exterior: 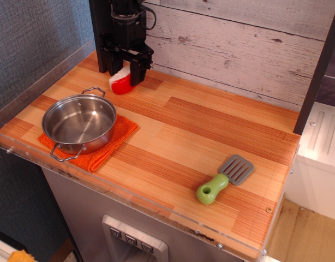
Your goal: Place the sushi inside the pot
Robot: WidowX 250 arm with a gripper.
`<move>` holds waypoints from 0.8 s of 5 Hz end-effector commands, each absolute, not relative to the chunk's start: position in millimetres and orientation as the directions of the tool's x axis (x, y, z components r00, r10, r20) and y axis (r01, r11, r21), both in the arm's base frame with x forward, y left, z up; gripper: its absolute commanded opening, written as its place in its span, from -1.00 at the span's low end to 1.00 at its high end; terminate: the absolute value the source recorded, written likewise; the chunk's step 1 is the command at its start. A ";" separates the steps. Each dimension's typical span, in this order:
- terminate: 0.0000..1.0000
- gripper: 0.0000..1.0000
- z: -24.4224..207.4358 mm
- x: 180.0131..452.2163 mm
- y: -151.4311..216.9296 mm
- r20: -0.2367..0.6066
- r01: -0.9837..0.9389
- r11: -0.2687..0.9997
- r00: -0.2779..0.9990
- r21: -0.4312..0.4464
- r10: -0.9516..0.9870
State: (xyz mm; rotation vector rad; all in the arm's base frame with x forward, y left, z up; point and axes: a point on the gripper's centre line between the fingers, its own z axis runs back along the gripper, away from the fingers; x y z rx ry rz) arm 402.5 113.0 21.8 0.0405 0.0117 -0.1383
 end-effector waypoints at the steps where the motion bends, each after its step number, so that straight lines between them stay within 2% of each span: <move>1: -1.00 -1.00 55.3 404.3 111.3 0.076 0.140 0.989 0.987 0.038 -0.143; 2: -1.00 -1.00 77.5 400.5 103.2 0.146 0.132 0.991 0.980 0.015 -0.133; 3: -1.00 -1.00 101.8 384.8 89.7 0.220 0.130 0.991 0.968 -0.020 -0.122; 4: -1.00 -1.00 112.2 357.5 88.3 0.252 0.118 0.992 0.962 -0.050 -0.102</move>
